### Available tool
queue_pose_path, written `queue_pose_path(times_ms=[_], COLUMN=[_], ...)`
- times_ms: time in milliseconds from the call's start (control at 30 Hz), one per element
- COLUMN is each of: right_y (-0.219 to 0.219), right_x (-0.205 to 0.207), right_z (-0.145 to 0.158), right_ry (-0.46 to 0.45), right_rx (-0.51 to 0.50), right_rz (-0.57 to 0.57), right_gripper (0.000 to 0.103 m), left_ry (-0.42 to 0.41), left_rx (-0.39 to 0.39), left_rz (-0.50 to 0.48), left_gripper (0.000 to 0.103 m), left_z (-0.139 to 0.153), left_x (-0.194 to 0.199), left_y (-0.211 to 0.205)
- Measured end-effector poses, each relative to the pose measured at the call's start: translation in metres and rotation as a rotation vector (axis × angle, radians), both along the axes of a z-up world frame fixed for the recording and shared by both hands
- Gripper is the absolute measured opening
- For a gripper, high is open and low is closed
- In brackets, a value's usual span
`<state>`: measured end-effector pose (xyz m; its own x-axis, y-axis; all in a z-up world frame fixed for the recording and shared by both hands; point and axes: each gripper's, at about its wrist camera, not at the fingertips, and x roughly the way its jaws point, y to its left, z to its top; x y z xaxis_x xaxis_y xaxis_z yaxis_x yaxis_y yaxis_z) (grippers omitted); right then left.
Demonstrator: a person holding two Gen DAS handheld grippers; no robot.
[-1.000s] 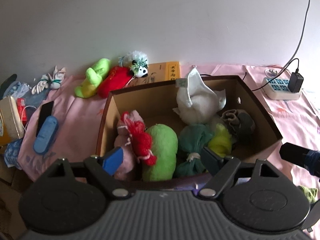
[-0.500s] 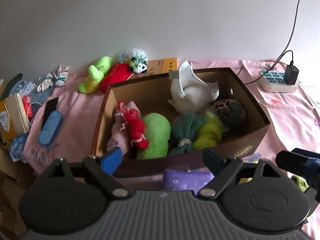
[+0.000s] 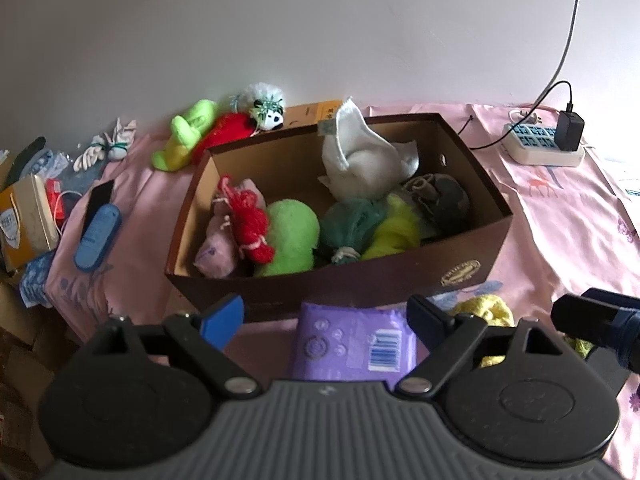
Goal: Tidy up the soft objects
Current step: 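Withdraw both tools from the box toward the yellow cloth and green sock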
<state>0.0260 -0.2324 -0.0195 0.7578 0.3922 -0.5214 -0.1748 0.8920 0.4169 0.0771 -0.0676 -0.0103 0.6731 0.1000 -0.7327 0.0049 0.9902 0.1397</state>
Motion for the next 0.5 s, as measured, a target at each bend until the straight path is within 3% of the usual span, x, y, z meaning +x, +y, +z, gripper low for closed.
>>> queue_pose_path(times_ms=[267,500], right_y=[-0.031,-0.071], right_x=[-0.005,-0.010], right_z=[0.001,-0.005], right_ry=[-0.020,-0.007], right_rx=[0.026,0.052], right_rz=[-0.032,-0.120], right_gripper=[0.015,0.016], left_ry=[0.013,0.027], left_rx=[-0.021,-0.099], left_rz=[-0.020,-0.077], left_gripper=[0.088,0.088], left_z=[-0.008,-0.020], left_x=[-0.006,-0.012], left_y=[-0.014,-0.021])
